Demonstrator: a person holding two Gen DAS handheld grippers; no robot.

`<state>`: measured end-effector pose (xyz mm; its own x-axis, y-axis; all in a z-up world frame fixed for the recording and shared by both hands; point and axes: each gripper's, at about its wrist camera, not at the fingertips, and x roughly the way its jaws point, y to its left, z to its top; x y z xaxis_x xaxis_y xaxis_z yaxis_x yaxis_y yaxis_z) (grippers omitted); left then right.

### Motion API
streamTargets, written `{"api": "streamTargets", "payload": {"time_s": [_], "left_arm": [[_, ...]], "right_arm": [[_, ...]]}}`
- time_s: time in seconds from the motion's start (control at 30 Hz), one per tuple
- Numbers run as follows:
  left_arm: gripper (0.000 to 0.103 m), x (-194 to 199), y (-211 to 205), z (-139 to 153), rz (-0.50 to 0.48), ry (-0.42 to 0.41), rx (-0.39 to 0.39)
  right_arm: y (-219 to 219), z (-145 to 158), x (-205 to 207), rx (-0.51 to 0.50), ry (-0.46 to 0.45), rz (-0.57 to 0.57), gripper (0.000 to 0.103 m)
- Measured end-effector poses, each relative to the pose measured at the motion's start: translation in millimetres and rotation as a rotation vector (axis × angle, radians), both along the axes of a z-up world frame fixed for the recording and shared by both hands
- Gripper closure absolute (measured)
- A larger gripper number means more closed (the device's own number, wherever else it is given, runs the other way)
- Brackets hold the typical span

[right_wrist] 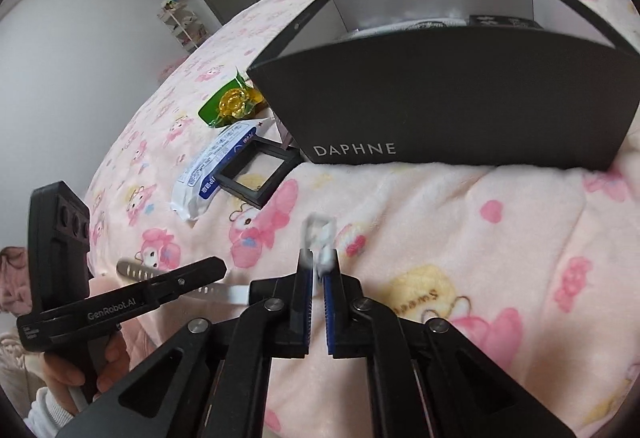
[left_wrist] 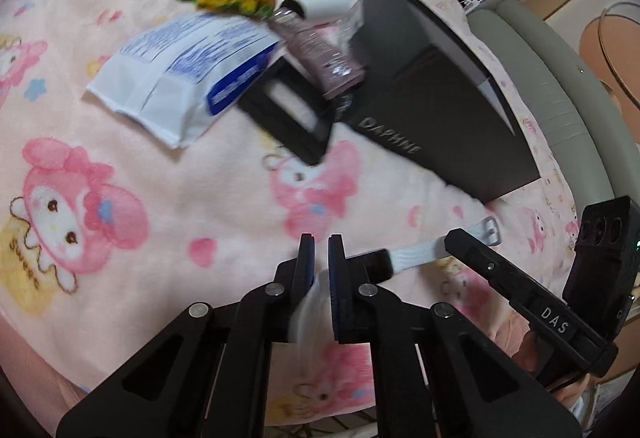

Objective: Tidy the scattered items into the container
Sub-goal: 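Carry the dangling white watch with the right gripper toward the DAPHNE box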

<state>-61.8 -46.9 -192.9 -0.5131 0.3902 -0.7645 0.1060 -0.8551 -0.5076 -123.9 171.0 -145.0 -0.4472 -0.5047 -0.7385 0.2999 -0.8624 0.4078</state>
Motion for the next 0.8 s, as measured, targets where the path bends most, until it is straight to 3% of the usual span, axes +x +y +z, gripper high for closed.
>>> {"api": "streamTargets", "payload": {"time_s": [0.43,0.8], "left_arm": [[0.098,-3.9,28.8,66.7,-0.112,0.080,-0.059],[0.098,-57.7,74.7,137.2,-0.207,0.221,-0.062]], "right_arm": [[36.4,45.0,3.0,-0.099,0.079,-0.054,0.100],[68.5,74.8,-24.8,-0.170,0.128,-0.088,0.100]]}}
